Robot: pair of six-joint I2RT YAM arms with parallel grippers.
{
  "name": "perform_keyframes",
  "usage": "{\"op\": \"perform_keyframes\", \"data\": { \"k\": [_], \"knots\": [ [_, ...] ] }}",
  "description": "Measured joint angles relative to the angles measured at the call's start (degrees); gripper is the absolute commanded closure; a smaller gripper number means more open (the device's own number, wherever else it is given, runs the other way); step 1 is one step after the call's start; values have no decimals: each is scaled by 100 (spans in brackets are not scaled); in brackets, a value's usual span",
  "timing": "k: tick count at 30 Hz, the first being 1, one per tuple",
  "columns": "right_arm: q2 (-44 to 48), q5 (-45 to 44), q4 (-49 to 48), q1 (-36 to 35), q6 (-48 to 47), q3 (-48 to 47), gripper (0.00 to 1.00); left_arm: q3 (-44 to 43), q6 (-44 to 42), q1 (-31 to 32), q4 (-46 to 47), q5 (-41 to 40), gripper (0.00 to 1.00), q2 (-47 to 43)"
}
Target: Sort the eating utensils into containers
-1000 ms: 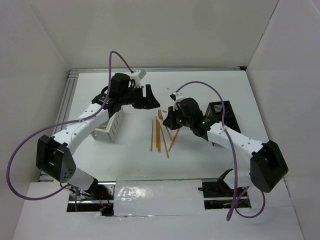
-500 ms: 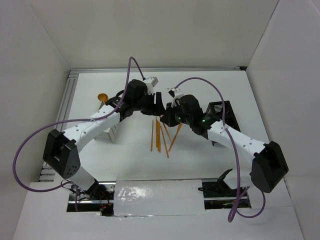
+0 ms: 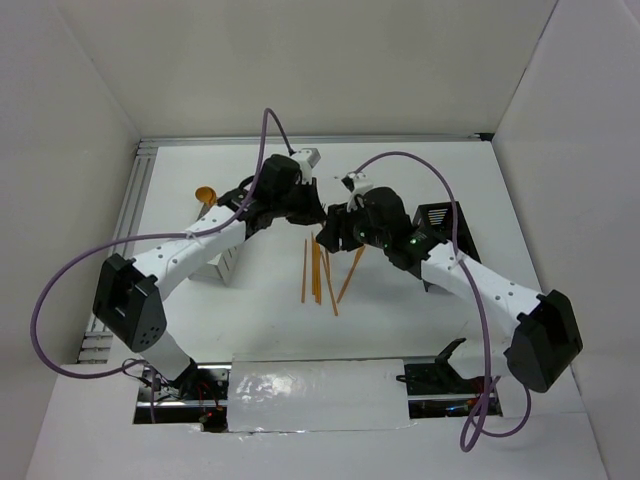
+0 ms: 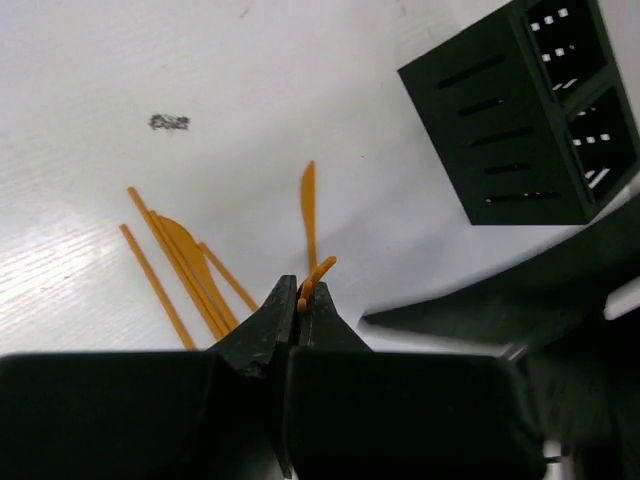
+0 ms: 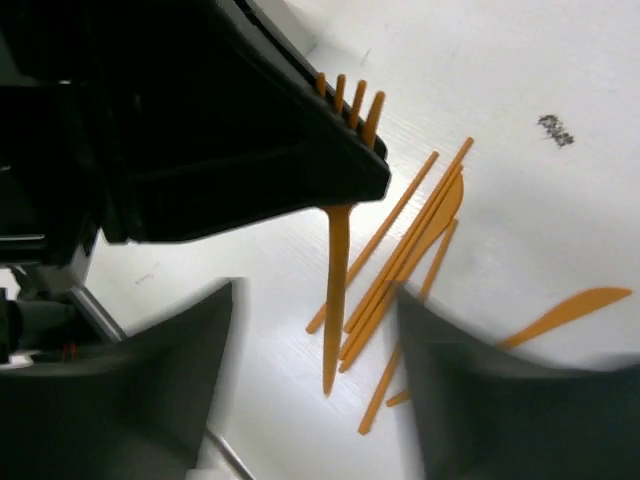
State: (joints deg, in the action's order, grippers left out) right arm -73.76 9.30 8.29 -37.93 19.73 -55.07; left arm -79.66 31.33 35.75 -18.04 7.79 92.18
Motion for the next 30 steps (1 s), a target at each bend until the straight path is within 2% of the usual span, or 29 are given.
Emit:
{"op": "perform_keyframes", "data": {
  "k": [2,5,7,11,13,16,19,24,30],
  "knots": [
    [31,-55,162,31,20,-107,0,-31,-94,-50,-44,-109,100,4],
    [341,-199,472,208,85,-140,0,-44,-249,-457,-177,-264,100,-109],
    [662,-328,546,374,107,-129,0,11,-291,-953,-289,-442,100,-367],
    [1357,-538,505,741,170,107,0,323,-280,-1923,-435,-1045,100,-1517],
    [1504,-658,481,879,199,216,0,452,-264,-2203,-457,-1403,100,-2201],
    [1423,-809,474,957,251,330,0,769,-291,-2398,-387,-1937,100,-3119],
    [1180,-960,470,986,343,426,0,1019,-343,-2562,-433,-2614,100,-3606],
    [697,-1141,470,1027,448,494,0,1368,-568,-2695,-321,-3674,100,-3602],
    [527,-1292,455,1102,498,564,0,2197,-365,-2658,-402,-4347,100,-3552]
  ]
}}
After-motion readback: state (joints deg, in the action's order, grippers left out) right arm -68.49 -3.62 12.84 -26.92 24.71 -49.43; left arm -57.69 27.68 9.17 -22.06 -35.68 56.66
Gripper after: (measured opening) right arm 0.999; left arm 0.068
